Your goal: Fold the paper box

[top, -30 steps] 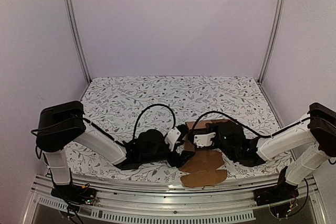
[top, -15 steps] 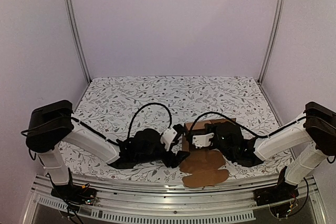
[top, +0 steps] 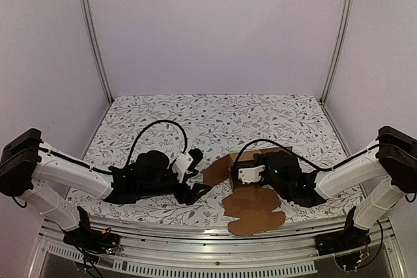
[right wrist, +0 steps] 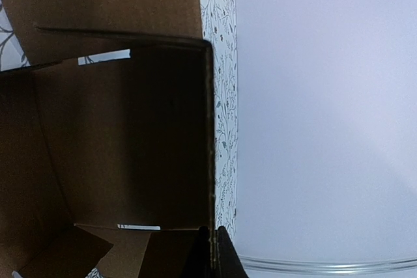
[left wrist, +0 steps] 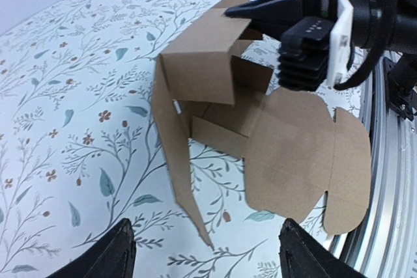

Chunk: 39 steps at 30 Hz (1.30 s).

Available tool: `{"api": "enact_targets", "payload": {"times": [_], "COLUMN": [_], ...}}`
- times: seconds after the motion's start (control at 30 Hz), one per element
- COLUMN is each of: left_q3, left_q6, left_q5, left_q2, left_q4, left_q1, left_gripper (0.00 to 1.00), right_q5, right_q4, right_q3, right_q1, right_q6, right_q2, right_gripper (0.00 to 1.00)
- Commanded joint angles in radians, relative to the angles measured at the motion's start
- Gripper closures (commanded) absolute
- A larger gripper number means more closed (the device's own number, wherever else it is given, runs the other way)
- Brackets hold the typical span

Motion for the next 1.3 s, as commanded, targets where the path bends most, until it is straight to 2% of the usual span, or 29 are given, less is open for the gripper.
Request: {"api": "enact_targets", "payload": {"times": [0.0,0.1,0.2,0.3,0.4,0.53,0.7,0.97,1.1,1.27], "left_q3": [-0.102,-0.173,-0.155,-0.074,0.014,0.074,0.084,0.109,0.130,0.171], "left_q6": [-0.035,-0.054,-0.078,-0.117,-0.092,-0.054,-0.027,-0.085,-0.088,-0.089], "left_q5": [0.058,0.148,0.110,0.009,0.044,0.234,0.306,0.319,0.267,0.269], "left_q2": [-0.089,-0.145,-0.134,-0.039,0.100,0.240,0.316,0.392,0.416,0.455], "left_q4": [0.119,0.239,0.200,0.112,0.068,0.152,0.310,0.457,0.481,0.516], "left_q1": [0.115,0.182,0.232,0.265,0.271,0.240,0.155,0.125,0.102,0.081], "left_gripper": [0.25,0.25,0.25,0.26,0.28,0.28,0.28,0.26,0.23,0.23], "right_q5": [-0.004,-0.004,-0.006,-0.007,-0.007,-0.006,-0.004,0.003,-0.006,-0.004], "right_q4": [-0.005,-0.005,-0.005,-0.006,-0.005,0.006,0.010,0.014,0.013,0.008], "right_q3": [0.009,0.010,0.013,0.017,0.021,0.025,0.018,0.008,0.002,-0.002], "right_q1": [0.009,0.009,0.009,0.010,0.010,0.010,0.009,0.011,0.011,0.026], "right_q6": [0.004,-0.002,-0.003,-0.002,-0.005,-0.006,-0.008,-0.010,-0.001,0.002], "right_q2": [0.018,0.015,0.015,0.016,0.022,0.031,0.035,0.032,0.016,0.002], "right_gripper": [1.00,1.00,1.00,1.00,1.00,1.00,1.00,1.00,1.00,1.00]}}
